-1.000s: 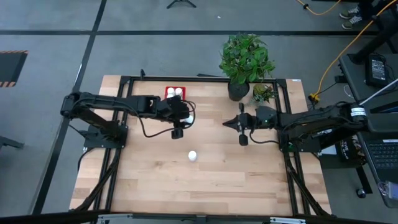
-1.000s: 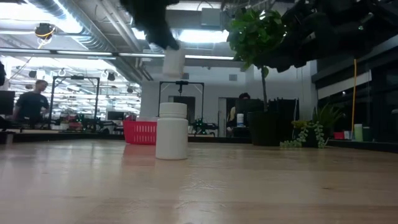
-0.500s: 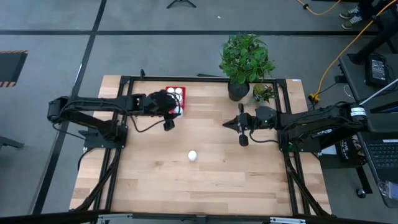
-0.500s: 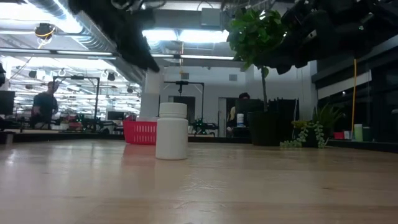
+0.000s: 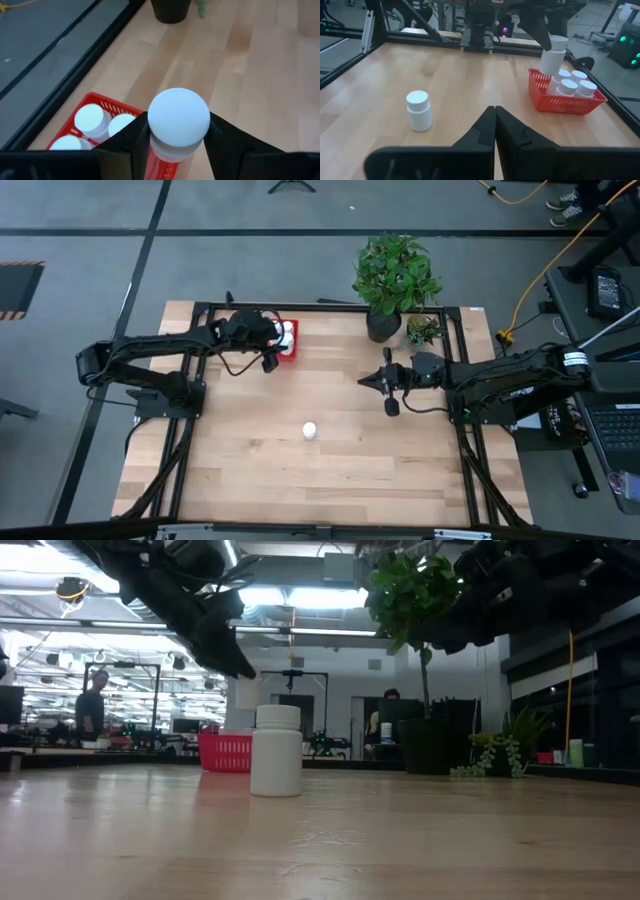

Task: Pick and place pill bottles into a basket
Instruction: Put the white pill bottle into the red bin

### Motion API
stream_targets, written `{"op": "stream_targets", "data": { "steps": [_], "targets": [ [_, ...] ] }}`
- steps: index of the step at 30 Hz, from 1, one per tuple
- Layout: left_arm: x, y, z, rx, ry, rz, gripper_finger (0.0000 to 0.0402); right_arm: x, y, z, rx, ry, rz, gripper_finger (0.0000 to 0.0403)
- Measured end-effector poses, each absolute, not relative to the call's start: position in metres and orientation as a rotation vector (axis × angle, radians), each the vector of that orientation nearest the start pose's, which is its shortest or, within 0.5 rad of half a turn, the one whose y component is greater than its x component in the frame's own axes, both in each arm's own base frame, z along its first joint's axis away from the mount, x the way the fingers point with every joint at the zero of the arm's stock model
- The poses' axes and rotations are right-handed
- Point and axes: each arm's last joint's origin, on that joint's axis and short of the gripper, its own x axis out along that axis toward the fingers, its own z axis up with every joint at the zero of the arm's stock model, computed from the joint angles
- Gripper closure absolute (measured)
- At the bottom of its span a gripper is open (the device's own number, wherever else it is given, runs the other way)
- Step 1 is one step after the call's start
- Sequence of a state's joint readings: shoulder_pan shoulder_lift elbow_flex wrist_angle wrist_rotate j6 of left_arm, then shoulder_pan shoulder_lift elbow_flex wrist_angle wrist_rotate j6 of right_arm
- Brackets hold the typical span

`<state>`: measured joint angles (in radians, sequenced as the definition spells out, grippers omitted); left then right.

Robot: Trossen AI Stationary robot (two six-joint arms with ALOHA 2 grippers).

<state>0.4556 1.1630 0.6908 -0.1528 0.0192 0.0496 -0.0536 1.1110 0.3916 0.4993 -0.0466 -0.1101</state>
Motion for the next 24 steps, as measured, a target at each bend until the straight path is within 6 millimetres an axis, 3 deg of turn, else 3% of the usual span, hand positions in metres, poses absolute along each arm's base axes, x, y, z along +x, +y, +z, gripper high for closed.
{"op": "stream_targets", "data": {
  "steps": [9, 17, 24],
  "targets": [
    [0.216, 0.106, 0.233, -0.098, 0.597, 0.412, 0.0250, 0.221, -0.011, 0.202, -0.105, 0.223, 0.005, 0.0393],
    [0.210, 0.104, 0.209, -0.106, 0.579, 0.437, 0.0250, 0.221, -0.011, 0.202, -0.102, 0.224, 0.004, 0.0393],
    [0.209, 0.105, 0.208, -0.103, 0.582, 0.476, 0.0250, 0.221, -0.011, 0.202, -0.102, 0.223, 0.004, 0.0393]
  ]
}}
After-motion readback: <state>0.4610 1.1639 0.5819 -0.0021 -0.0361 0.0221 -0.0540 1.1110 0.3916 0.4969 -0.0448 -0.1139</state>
